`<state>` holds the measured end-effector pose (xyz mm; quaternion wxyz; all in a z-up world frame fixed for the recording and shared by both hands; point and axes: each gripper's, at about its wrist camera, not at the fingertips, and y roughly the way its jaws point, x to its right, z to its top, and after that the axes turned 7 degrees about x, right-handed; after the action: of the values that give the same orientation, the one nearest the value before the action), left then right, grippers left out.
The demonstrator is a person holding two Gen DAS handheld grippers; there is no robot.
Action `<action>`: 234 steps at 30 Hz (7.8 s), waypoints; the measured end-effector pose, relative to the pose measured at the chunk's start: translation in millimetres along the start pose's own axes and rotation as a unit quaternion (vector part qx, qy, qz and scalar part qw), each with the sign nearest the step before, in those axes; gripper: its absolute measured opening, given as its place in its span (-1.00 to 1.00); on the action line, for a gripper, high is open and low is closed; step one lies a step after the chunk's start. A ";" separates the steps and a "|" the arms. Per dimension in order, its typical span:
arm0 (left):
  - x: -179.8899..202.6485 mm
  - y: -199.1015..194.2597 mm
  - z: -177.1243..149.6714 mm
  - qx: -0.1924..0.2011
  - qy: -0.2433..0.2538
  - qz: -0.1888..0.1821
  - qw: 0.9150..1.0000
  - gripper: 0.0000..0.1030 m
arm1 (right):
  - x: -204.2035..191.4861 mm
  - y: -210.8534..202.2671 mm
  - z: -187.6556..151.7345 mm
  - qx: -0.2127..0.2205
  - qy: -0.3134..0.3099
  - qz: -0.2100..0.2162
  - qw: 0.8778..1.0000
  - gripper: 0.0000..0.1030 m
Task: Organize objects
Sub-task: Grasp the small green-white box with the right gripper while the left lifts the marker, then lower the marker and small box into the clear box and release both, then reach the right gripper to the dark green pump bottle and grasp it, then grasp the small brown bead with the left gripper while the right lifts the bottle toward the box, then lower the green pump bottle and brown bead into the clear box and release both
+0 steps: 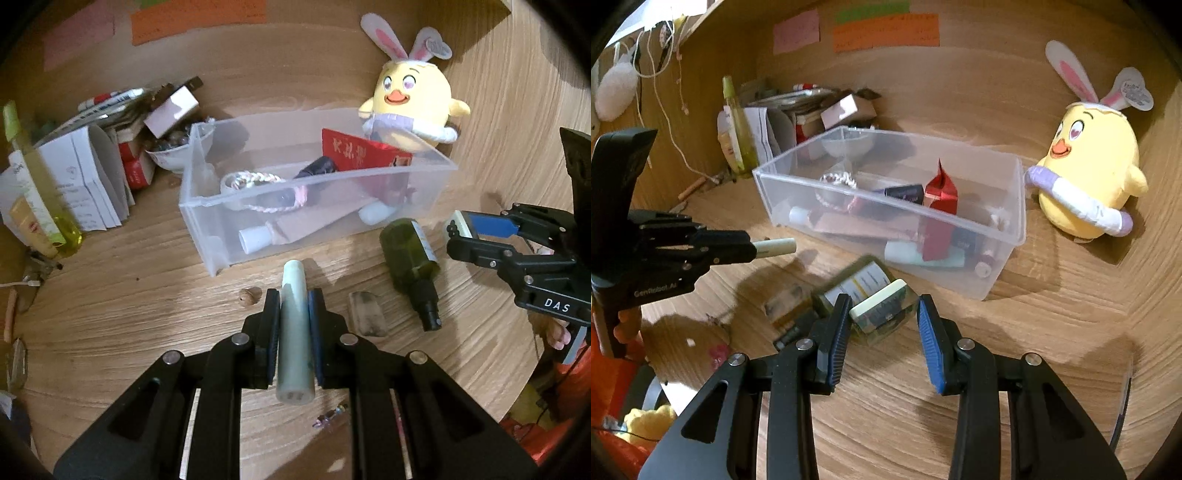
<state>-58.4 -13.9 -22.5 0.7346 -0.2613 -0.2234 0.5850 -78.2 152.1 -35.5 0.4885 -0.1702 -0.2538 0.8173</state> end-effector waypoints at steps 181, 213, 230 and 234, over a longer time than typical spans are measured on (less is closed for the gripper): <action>-15.0 -29.1 18.9 0.063 -0.076 0.024 0.995 -0.79 | -11.3 -21.0 29.0 0.066 0.030 -0.008 0.997 -0.24; -27.3 16.8 81.3 0.065 -0.085 0.031 0.994 -0.79 | 8.5 38.1 108.1 0.072 0.003 -0.054 0.996 -0.24; -31.9 54.2 74.1 0.045 -0.091 0.022 0.995 -0.79 | 8.9 89.4 96.4 0.013 -0.008 -0.086 0.996 -0.24; -30.4 53.1 73.9 0.049 -0.088 0.022 0.995 -0.79 | 6.2 92.5 94.8 0.006 -0.009 -0.081 0.997 -0.24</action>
<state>-151.2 -25.1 -1.0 0.7105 -0.1774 -0.2527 0.6324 -196.7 97.5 -12.3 0.5516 -0.1386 -0.2659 0.7783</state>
